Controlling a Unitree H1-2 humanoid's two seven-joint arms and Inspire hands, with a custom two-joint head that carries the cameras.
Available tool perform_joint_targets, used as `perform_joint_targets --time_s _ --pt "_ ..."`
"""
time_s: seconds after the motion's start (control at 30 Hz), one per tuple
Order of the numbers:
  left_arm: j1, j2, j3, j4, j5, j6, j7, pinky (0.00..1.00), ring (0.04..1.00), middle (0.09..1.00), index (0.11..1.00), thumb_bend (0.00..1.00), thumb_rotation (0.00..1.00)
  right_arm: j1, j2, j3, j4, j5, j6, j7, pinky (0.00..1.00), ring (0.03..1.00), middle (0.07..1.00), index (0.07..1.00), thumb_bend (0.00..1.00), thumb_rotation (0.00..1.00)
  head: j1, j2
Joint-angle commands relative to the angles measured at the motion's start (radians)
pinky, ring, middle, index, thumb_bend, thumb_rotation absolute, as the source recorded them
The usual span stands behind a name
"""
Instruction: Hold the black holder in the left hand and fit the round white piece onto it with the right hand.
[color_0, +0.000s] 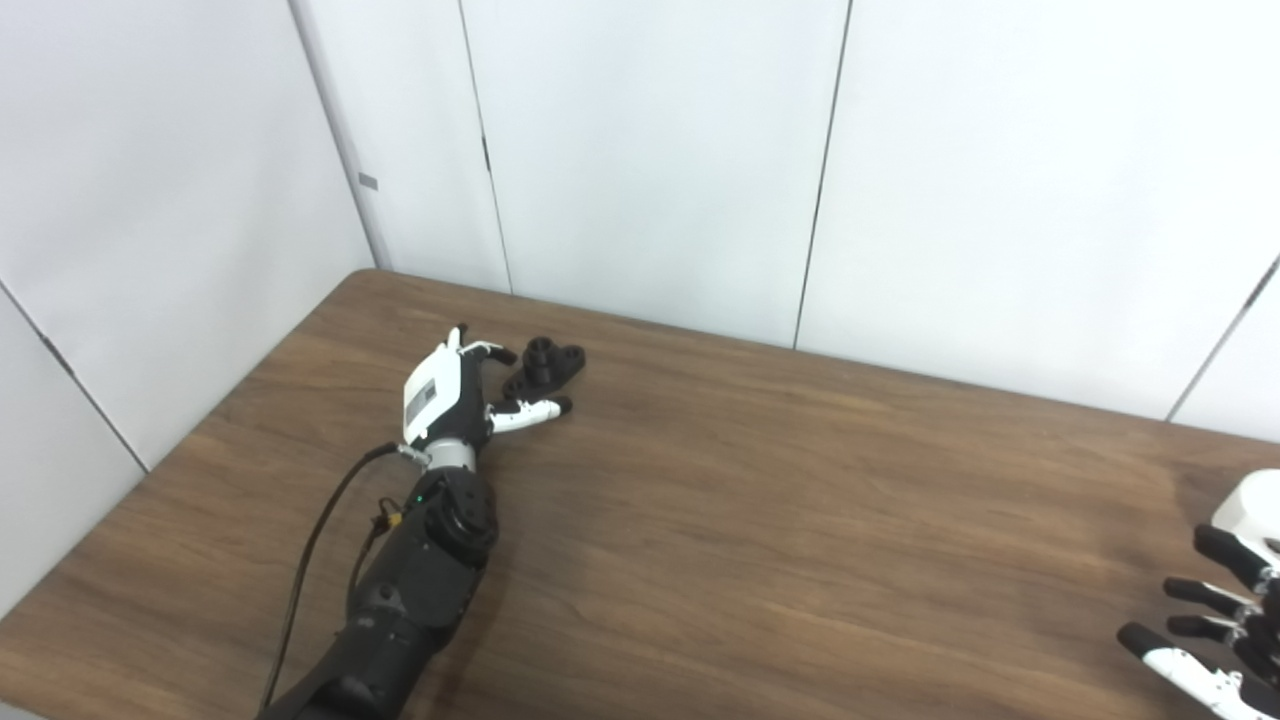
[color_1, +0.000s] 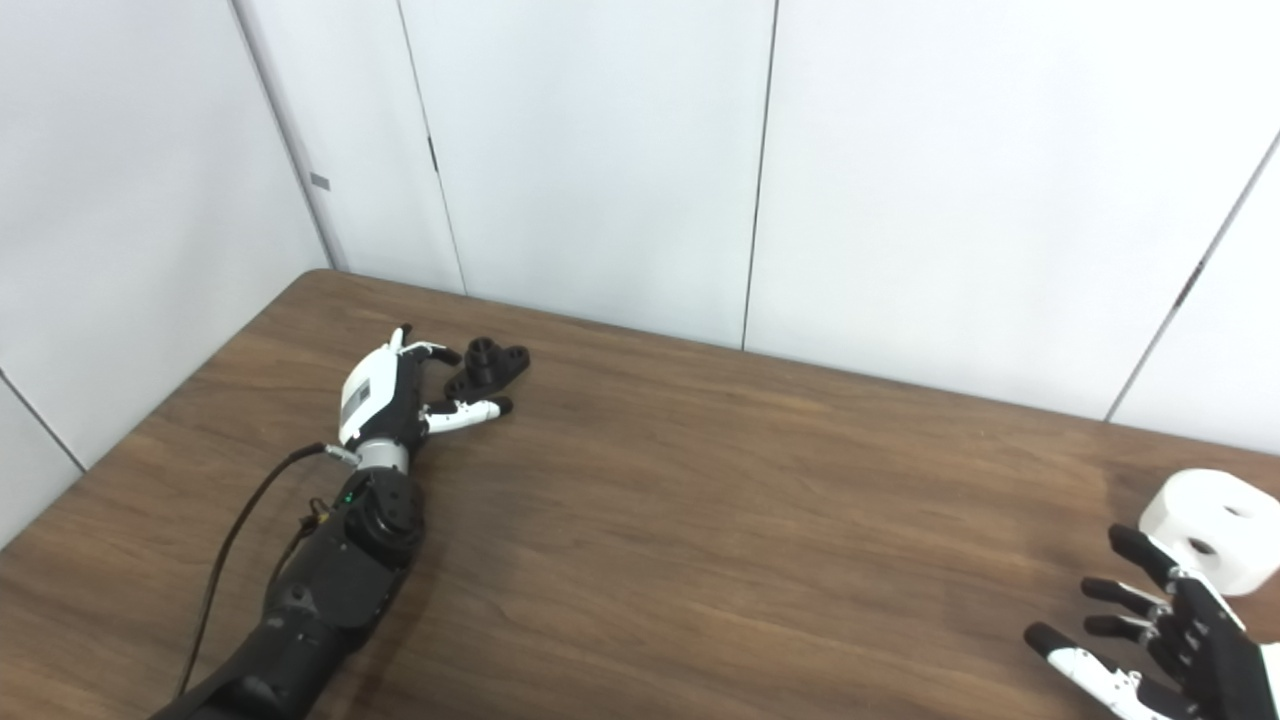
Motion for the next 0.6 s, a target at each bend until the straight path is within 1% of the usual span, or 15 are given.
perform_joint_targets --time_s 0.0,0.17,0.33,0.43,0.57 --pt "-0.026 -0.006 -0.013 0.030 -0.013 -0.007 -0.011 1.00 1.000 1.000 0.683 0.96 0.29 -0.015 -0.013 -0.006 -0.048 0.005 0.001 0.005 0.55 0.688 0.837 0.775 0.67 0.15 0.000 0.002" --pt "-0.033 -0.009 -0.018 0.062 -0.021 -0.023 0.001 1.00 1.000 1.000 0.683 0.96 0.28 -0.015 -0.015 -0.005 -0.056 -0.001 0.010 0.004 0.56 0.688 0.835 0.776 0.68 0.17 -0.004 0.005" --pt "-0.031 -0.012 -0.025 0.061 -0.015 -0.007 0.000 1.00 1.000 1.000 0.689 0.97 0.29 -0.013 -0.016 -0.009 -0.069 0.006 0.023 0.006 0.56 0.689 0.837 0.777 0.67 0.16 -0.006 0.010" --pt "-0.037 -0.012 -0.040 0.076 -0.002 0.001 0.001 1.00 1.000 1.000 0.690 0.96 0.25 -0.012 -0.016 -0.009 -0.074 0.003 0.034 0.005 0.57 0.697 0.838 0.779 0.67 0.17 -0.006 0.012" --pt "-0.053 -0.017 -0.060 0.120 0.005 0.000 0.018 0.94 1.000 1.000 0.695 0.96 0.23 -0.006 -0.016 -0.008 -0.085 -0.001 0.041 0.004 0.57 0.696 0.838 0.782 0.66 0.16 -0.015 0.020"
